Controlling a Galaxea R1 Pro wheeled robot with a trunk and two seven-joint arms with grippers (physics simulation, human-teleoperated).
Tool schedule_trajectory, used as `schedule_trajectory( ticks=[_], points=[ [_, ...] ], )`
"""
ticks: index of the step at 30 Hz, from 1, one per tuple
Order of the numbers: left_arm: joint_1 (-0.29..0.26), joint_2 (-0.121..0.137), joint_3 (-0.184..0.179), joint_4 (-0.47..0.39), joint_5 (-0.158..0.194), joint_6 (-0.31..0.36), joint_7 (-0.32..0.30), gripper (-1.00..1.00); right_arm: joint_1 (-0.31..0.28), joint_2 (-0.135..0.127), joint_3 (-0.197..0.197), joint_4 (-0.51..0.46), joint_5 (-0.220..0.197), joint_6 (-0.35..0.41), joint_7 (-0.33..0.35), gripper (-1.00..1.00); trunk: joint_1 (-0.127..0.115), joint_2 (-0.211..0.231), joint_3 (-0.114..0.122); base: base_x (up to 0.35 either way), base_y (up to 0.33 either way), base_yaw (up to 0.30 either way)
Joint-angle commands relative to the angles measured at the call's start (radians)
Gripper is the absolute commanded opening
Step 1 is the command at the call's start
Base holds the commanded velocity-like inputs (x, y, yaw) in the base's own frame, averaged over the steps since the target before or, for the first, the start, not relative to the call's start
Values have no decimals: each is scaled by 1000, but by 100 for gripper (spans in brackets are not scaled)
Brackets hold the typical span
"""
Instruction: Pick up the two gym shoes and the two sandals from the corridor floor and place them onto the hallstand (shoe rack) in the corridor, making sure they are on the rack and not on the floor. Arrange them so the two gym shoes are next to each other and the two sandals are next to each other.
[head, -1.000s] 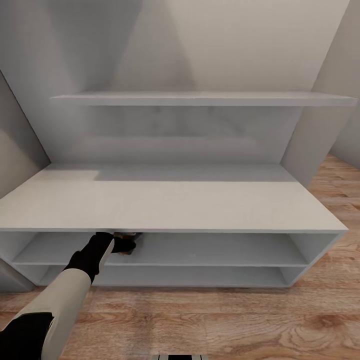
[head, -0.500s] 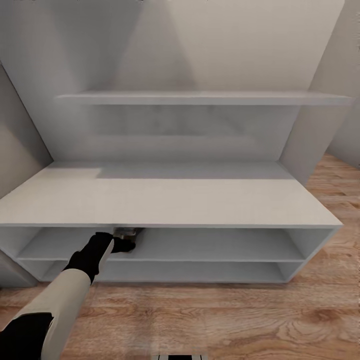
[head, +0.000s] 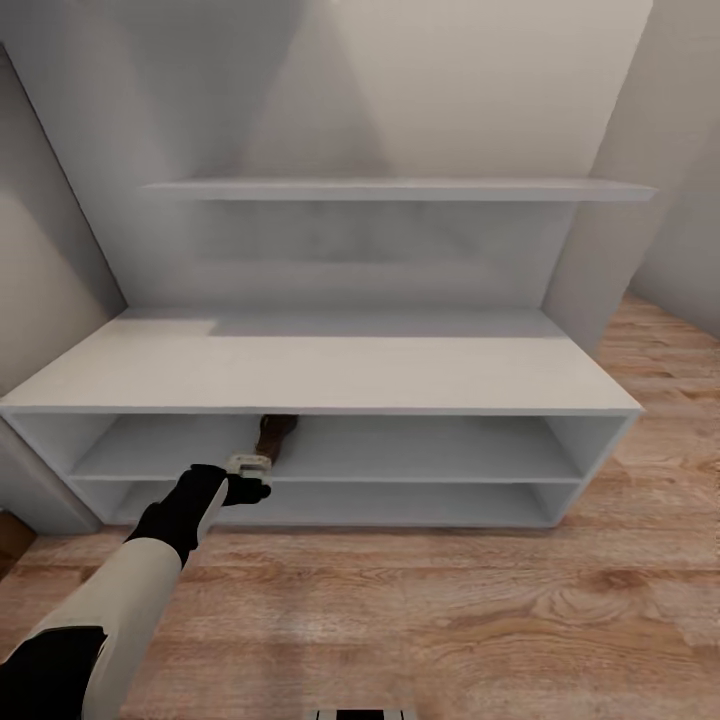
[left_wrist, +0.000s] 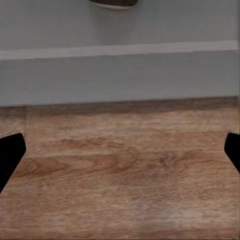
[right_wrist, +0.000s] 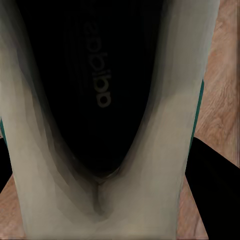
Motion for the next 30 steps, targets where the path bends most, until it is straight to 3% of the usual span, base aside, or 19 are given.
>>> schedule_trajectory(
  ticks=[1, 16, 20, 21, 22, 30],
  points=[
    [0, -1, 4, -1, -11, 4, -9, 100, -1, 0, -4, 0, 1, 1, 8, -100, -1, 0, -1, -334, 0, 0],
    [6, 1, 7, 2, -9, -31, -23, 100, -1, 0, -4, 1, 1, 1, 8, -100, -1, 0, -1, -335, 0, 0],
    [64, 6, 8, 2, -6, -123, -25, 100, -1, 0, -4, 1, 1, 1, 8, -100, -1, 0, -1, -335, 0, 0],
    [90, 8, 8, 2, -5, -162, -26, 100, -1, 1, -3, 1, 1, 1, 8, -100, -1, 0, -1, -335, 0, 0],
    [176, 12, 11, 3, -5, -274, -30, 100, -1, 1, -3, 2, 1, 1, 8, -100, -1, 0, -1, -329, 0, 0],
    [354, 20, 15, 4, -5, -537, -31, 100, -1, 2, -2, 5, 1, 1, 7, -100, -1, 0, -1, -167, 0, 0]
  ],
)
